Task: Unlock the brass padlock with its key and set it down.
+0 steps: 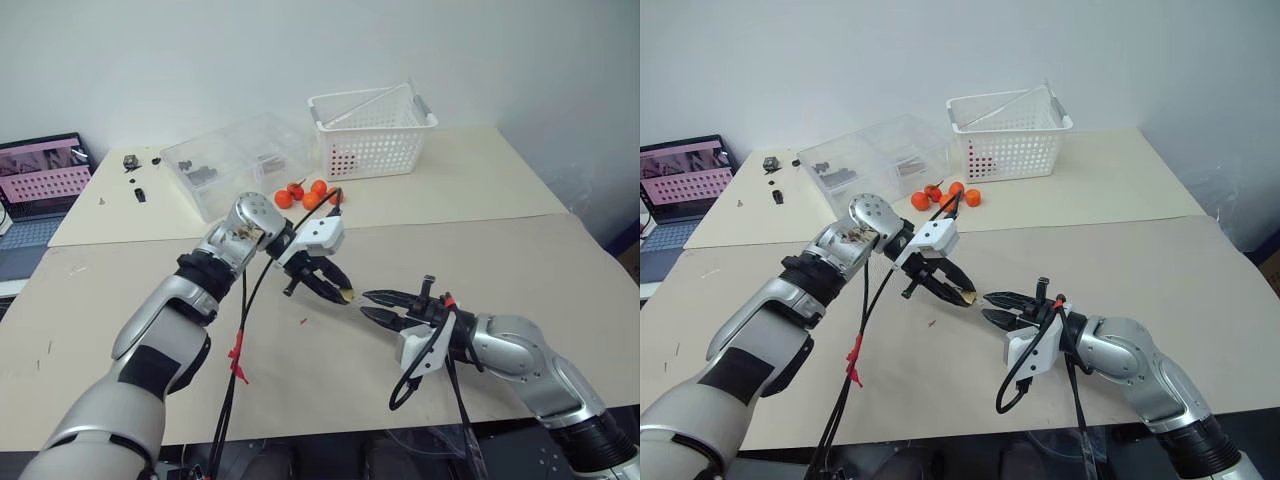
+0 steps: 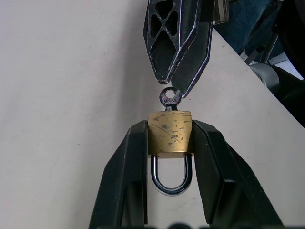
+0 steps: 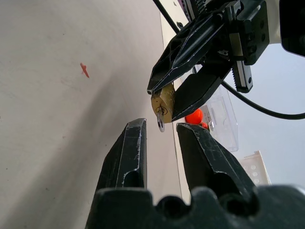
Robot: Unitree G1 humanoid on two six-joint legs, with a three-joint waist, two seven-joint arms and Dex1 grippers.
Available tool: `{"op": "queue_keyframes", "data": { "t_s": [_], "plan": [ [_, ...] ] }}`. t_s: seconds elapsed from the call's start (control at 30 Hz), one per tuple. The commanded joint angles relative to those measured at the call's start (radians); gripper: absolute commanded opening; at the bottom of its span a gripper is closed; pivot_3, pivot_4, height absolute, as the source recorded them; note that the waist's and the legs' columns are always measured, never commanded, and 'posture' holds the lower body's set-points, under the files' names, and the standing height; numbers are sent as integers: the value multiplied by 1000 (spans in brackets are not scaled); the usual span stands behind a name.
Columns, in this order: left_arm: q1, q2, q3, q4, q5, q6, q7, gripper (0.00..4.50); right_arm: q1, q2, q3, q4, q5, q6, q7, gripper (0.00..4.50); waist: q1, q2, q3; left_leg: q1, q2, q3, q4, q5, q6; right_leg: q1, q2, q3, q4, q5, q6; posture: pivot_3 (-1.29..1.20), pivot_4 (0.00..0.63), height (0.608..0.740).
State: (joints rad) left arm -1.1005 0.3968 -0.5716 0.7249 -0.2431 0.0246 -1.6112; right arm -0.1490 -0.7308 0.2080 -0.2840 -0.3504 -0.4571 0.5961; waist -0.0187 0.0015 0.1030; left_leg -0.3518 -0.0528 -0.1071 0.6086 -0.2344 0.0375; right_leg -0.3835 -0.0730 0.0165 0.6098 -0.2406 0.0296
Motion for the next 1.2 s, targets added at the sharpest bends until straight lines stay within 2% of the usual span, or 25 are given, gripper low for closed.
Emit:
{"op": "queue_keyframes", "data": {
  "t_s": [0.03, 0.47, 0.63, 0.93, 1.03, 1.2],
  "plan": [
    [-40, -2, 8, 0, -19, -14, -3, 823, -25, 10, -30, -16, 3, 2, -17, 1436, 0, 0, 0, 0, 0, 0, 0, 0, 0, 0, 0, 0, 0, 0, 0, 0, 150, 740],
    [-44, -6, 6, 16, -10, -31, -3, 823, -41, 27, -26, -12, 4, 17, -12, 1436, 0, 0, 0, 0, 0, 0, 0, 0, 0, 0, 0, 0, 0, 0, 0, 0, 150, 740],
    [-47, -8, 6, 24, -11, -37, -3, 823, -43, 30, -22, -11, 10, 20, -7, 112, -1, 0, 0, 0, 0, 0, 0, 0, 0, 0, 0, 0, 0, 0, 0, 0, 150, 740],
    [-53, -15, 20, 43, 21, -95, -3, 823, -45, 37, -25, -13, 41, 53, 14, 42, -1, 0, 0, 0, 0, 0, 0, 0, 0, 0, 0, 0, 0, 0, 0, 0, 150, 740],
    [-48, -35, 48, 65, 81, -221, 4, 823, -51, 60, -26, -21, 137, 158, 67, 42, 0, 0, 0, 0, 0, 0, 0, 0, 0, 0, 0, 0, 0, 0, 0, 0, 150, 740],
    [-59, -78, 90, 113, 159, -405, 68, 823, -81, 134, -62, -64, 280, 510, 103, 42, 0, 0, 0, 0, 0, 0, 0, 0, 0, 0, 0, 0, 0, 0, 0, 0, 150, 740]
  ]
}}
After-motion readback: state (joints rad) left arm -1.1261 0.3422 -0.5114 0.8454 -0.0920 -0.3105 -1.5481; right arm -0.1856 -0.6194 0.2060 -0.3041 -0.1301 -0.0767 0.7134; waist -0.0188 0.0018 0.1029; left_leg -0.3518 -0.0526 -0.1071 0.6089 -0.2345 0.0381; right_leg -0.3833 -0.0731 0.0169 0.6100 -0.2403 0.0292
